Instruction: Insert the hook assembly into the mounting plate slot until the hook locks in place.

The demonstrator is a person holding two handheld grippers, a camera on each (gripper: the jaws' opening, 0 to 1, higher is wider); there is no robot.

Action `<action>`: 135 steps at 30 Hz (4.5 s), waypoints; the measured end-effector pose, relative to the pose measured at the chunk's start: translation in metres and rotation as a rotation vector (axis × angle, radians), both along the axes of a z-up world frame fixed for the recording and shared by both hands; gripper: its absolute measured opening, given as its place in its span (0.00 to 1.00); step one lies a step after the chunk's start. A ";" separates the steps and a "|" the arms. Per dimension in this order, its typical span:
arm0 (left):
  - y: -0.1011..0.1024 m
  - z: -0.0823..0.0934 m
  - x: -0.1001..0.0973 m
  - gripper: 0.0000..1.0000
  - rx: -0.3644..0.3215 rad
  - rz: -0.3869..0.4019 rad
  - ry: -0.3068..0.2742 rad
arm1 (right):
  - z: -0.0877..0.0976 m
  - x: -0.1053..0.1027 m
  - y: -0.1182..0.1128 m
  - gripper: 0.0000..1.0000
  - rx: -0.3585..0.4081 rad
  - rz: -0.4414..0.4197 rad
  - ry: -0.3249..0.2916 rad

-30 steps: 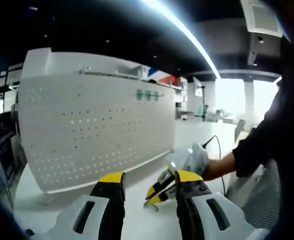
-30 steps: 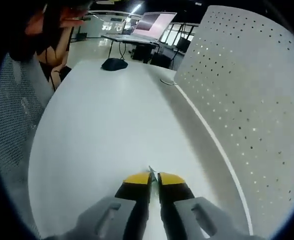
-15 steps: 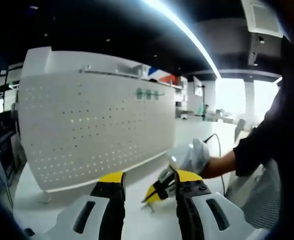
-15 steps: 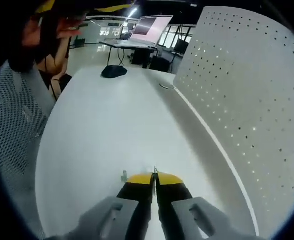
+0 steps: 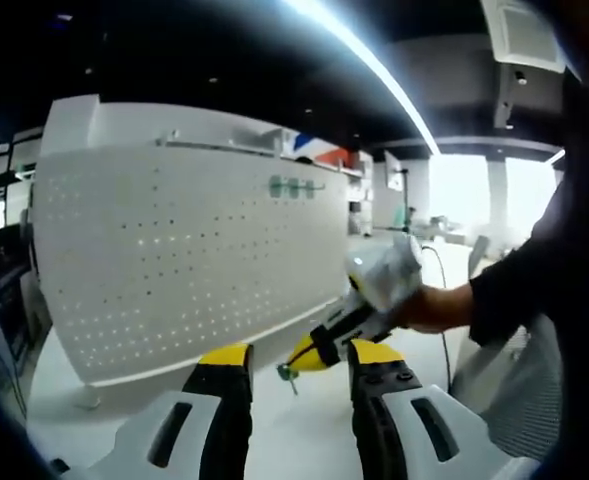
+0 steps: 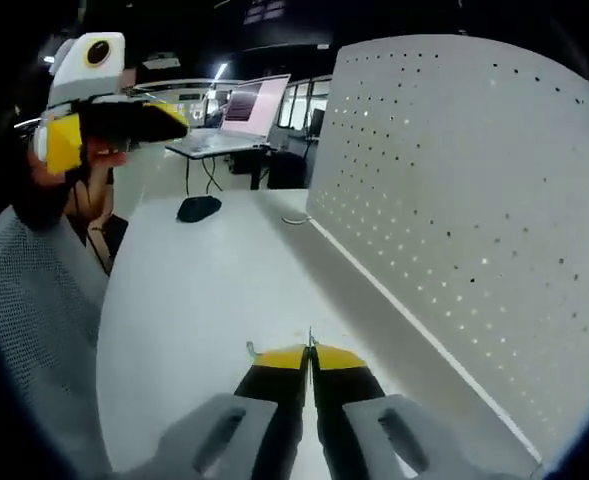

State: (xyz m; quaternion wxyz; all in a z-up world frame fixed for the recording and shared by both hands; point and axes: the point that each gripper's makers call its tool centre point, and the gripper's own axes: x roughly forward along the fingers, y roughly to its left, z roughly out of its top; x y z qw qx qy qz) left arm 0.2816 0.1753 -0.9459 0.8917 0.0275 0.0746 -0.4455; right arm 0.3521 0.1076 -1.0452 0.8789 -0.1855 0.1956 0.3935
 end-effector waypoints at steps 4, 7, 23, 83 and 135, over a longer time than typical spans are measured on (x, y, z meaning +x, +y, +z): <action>-0.002 0.000 -0.001 0.38 0.005 -0.006 -0.003 | 0.020 -0.001 0.002 0.00 0.051 -0.015 -0.025; -0.003 0.000 -0.002 0.38 0.006 -0.009 -0.004 | 0.033 -0.003 0.002 0.00 0.085 -0.025 -0.042; -0.010 0.002 -0.009 0.37 0.012 -0.030 -0.020 | 0.071 -0.022 -0.009 0.00 0.182 -0.065 -0.105; -0.056 0.028 -0.087 0.04 -0.077 -0.661 -0.087 | 0.129 -0.123 0.020 0.00 0.348 0.481 0.016; -0.083 0.053 -0.033 0.02 -0.108 -0.669 -0.049 | 0.127 -0.107 -0.052 0.38 0.243 0.101 -0.127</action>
